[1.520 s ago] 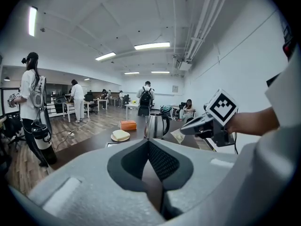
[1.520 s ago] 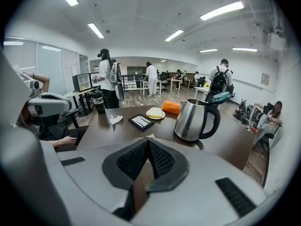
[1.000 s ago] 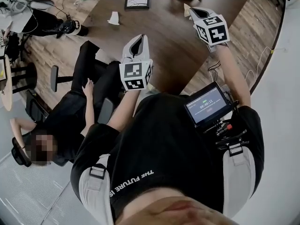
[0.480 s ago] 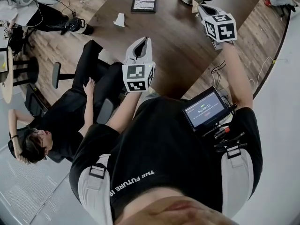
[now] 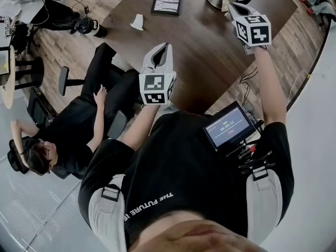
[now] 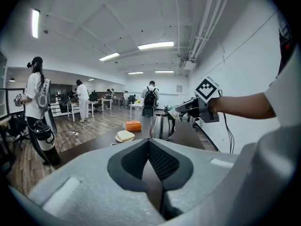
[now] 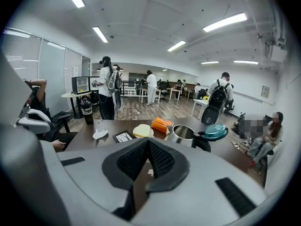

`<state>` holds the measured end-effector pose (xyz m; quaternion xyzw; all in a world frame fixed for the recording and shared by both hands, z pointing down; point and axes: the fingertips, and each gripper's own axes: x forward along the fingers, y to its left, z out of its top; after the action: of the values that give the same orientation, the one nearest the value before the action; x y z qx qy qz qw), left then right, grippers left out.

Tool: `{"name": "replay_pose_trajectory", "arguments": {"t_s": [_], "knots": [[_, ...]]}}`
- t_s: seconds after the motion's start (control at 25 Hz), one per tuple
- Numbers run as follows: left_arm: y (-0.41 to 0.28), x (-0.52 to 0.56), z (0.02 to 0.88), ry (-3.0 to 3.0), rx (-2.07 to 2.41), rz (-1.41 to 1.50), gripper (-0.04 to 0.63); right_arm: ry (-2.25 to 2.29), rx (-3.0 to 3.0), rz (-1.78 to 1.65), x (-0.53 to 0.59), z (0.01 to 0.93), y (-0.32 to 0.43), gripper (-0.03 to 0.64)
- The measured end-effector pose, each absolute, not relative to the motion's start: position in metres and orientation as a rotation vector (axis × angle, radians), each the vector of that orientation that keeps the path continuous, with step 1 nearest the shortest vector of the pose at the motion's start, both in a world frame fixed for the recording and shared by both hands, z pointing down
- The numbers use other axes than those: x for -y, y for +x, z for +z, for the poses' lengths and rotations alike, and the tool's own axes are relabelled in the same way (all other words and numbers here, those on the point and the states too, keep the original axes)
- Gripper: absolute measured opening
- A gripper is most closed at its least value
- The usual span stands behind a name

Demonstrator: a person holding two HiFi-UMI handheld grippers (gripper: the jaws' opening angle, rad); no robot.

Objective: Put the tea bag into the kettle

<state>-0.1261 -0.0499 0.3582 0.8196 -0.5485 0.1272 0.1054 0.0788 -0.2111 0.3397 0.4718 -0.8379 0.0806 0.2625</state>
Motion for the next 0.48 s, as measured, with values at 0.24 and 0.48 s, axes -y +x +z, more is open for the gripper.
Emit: {"name": "replay_pose_trajectory", "arguments": {"t_s": [0.24, 0.48], "knots": [[-0.127, 0.057, 0.363, 2.400, 1.622, 0.384, 0.003, 1.269, 2.260, 0.212, 0.228, 0.345, 0.084, 0.008], [-0.128, 0.066, 0.367, 2.372, 1.630, 0.384, 0.003, 1.274, 2.263, 0.215, 0.245, 0.345, 0.088, 0.008]]}}
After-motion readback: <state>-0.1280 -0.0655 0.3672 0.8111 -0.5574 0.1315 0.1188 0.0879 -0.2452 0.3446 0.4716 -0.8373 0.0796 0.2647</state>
